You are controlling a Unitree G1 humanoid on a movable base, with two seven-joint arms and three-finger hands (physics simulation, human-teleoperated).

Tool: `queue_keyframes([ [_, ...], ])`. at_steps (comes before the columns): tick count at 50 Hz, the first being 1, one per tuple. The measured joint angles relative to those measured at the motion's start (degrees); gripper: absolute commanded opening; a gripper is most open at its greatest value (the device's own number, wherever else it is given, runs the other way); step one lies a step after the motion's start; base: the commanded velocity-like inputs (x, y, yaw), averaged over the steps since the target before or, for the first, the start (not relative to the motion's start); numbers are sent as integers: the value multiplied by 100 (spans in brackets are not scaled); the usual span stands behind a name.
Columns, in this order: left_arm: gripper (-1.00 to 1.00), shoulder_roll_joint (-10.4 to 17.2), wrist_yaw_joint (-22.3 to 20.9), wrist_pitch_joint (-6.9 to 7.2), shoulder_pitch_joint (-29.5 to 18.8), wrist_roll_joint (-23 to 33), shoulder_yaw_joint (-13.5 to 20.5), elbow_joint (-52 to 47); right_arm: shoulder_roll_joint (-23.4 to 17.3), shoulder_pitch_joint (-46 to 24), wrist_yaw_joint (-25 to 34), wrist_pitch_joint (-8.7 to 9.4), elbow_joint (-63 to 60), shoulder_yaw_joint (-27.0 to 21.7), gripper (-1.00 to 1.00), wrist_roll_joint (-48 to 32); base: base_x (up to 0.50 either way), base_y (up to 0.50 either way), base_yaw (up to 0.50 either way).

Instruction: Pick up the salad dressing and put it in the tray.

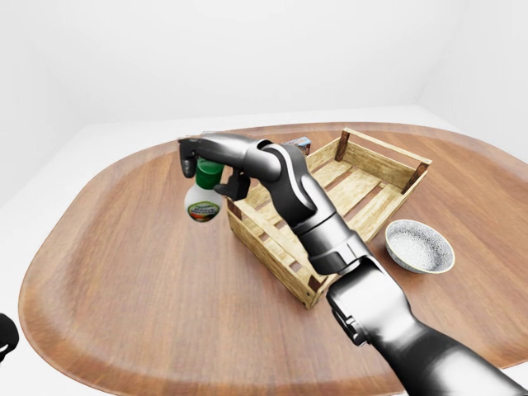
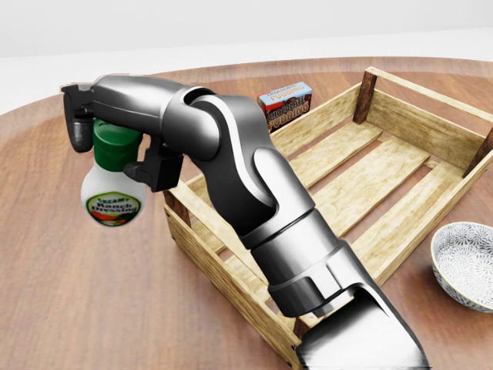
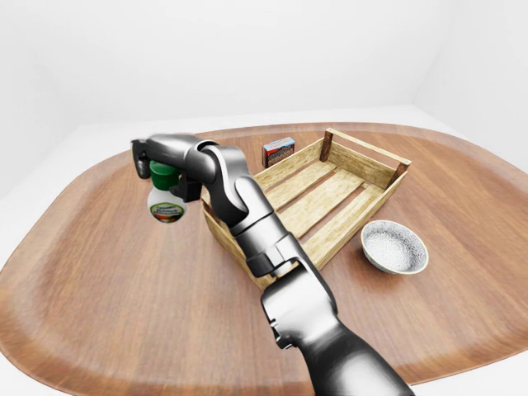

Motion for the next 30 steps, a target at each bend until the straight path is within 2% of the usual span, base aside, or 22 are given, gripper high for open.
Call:
queue_keyframes([
  [8,100,-18,-8,-2,0,15,-1,2,-45,-853,2,0,152,-471,-100,435,0,0,0],
  [14,100,-29,-11,-6,5,23,1,7,-225,-1486,0,0,463,-686,-100,846,0,0,0],
  [22,100,-42,-12,-10,5,35,1,10,-746,-1974,2,0,928,-834,-100,1081,0,0,0],
  [30,100,-45,-11,-8,-4,49,-3,7,-1451,-1893,1,0,1047,-928,-100,844,0,0,0],
])
